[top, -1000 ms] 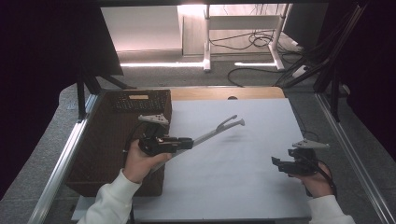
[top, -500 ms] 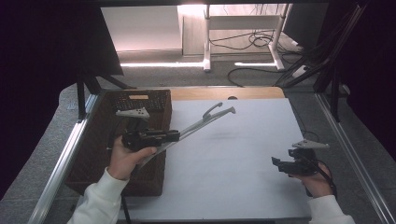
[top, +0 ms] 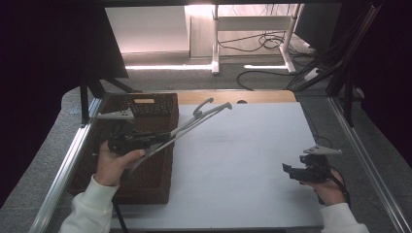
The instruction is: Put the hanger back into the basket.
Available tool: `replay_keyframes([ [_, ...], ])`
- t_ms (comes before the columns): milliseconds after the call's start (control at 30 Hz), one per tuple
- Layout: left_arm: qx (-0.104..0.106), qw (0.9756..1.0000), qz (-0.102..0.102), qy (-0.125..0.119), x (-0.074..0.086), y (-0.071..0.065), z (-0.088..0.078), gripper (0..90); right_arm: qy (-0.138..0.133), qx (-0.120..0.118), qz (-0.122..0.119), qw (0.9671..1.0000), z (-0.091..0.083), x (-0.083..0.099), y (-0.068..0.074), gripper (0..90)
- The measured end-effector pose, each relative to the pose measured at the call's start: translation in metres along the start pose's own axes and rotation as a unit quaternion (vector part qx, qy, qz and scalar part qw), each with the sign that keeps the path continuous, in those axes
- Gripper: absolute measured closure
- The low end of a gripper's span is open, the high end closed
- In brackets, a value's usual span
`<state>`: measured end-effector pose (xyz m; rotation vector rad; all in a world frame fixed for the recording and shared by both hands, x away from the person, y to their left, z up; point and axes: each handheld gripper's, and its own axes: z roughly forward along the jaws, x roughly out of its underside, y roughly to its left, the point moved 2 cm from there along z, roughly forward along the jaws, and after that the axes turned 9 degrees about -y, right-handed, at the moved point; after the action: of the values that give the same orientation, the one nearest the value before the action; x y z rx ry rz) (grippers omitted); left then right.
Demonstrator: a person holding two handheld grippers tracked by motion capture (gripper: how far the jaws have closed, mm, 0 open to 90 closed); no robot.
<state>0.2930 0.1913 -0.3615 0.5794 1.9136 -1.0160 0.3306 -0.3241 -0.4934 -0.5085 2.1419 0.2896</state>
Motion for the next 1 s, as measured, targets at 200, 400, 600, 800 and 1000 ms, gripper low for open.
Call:
replay_keyframes([
  [200,-0.007,0.9998,-0.010,-0.018,0.001,0.011,-0.020,82.8,0.001,0.001,0.000,1.0000,0.000,0.000,0.000,22.3],
  [400,-0.022,0.9992,-0.016,-0.028,0.004,0.021,-0.035,82.8,0.002,0.002,0.001,1.0000,0.001,0.001,0.000,22.3],
  [600,-0.036,0.9979,-0.025,-0.049,0.008,0.031,-0.056,82.9,0.004,0.004,-0.001,1.0000,0.001,0.002,0.000,22.3],
  [800,-0.050,0.9962,-0.028,-0.065,0.011,0.038,-0.077,82.8,0.005,0.006,0.001,1.0000,0.001,0.002,-0.001,22.3],
  [1000,-0.068,0.9941,-0.035,-0.078,0.017,0.047,-0.099,82.8,0.006,0.008,0.001,0.9999,0.002,0.002,-0.001,22.4],
])
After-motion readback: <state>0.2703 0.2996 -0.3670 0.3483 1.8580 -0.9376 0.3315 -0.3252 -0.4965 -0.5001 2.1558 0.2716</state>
